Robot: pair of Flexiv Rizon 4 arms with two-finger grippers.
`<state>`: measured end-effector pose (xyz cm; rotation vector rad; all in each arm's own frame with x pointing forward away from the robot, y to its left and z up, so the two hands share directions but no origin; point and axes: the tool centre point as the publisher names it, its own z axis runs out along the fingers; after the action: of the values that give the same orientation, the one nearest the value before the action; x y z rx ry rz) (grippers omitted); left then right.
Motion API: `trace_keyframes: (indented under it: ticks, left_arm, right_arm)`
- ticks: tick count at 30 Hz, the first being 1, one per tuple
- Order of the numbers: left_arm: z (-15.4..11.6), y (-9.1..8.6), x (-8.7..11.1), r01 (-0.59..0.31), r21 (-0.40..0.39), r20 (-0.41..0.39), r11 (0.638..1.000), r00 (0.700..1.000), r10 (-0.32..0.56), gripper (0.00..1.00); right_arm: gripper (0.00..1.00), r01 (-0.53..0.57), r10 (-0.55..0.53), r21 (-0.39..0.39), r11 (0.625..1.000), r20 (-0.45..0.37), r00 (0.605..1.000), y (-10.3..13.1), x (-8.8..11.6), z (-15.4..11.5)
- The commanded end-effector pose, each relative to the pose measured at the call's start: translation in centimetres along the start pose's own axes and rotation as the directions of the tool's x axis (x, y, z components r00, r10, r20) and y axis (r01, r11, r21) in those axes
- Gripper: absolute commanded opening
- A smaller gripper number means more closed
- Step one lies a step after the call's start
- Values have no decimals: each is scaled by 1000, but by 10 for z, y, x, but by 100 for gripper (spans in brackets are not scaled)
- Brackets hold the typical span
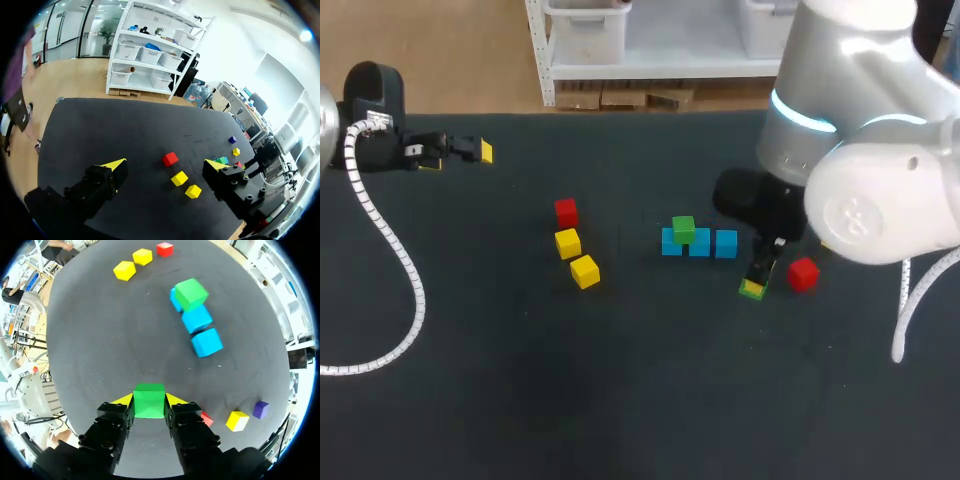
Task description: Place the blue cubes, place green cubes on the blue cubes, place the yellow cubes on the green cubes, then place the red cubes on the yellow cubes, and place purple cube on the red cubes.
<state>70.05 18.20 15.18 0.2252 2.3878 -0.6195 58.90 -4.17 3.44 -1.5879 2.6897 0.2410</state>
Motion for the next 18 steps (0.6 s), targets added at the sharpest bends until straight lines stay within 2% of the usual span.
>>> trace_keyframes:
  ticks: [1, 5, 12, 18]
  left_arm:
    - [0, 2, 1, -2, 10, 6, 1000, 1000, 2, 100]
    - [0, 2, 1, -2, 10, 6, 1000, 1000, 2, 100]
    - [0, 2, 1, -2, 10, 6, 1000, 1000, 2, 100]
    - [0, 2, 1, -2, 10, 6, 1000, 1000, 2, 100]
  right_arm:
    - [0, -14, 14, 19, 1000, 20, 1000, -8, 10, -17]
    - [0, -29, 28, 51, 998, 25, 999, -21, 11, -29]
    - [0, 11, -12, 114, 993, 7, 1000, -45, 4, -48]
    - [0, 85, -87, 101, 991, 18, 996, -55, -12, -57]
